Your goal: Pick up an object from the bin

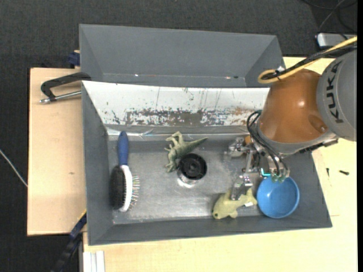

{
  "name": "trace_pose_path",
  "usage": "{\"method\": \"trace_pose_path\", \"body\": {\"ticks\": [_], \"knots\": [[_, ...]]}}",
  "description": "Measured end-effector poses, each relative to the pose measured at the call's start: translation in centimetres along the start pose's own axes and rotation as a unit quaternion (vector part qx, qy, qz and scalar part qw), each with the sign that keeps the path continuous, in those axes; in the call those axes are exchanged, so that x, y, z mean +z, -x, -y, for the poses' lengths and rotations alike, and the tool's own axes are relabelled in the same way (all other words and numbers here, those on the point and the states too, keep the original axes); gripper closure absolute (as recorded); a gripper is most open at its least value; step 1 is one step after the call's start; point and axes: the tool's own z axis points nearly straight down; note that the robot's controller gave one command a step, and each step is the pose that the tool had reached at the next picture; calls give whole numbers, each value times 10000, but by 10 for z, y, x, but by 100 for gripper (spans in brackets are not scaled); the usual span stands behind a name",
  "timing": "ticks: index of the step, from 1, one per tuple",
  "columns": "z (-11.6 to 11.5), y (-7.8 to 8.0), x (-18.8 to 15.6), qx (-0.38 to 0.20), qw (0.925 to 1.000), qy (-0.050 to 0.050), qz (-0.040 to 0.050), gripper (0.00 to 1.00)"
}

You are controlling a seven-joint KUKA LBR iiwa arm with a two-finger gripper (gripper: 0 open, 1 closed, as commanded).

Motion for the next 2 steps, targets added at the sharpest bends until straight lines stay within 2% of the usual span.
{"method": "trace_pose_path", "body": {"ticks": [1, 2], "knots": [[-39, 32, -75, 514, 9986, 14, 101, 0], [-101, 67, 54, 1021, 9948, 15, 60, 0]]}}
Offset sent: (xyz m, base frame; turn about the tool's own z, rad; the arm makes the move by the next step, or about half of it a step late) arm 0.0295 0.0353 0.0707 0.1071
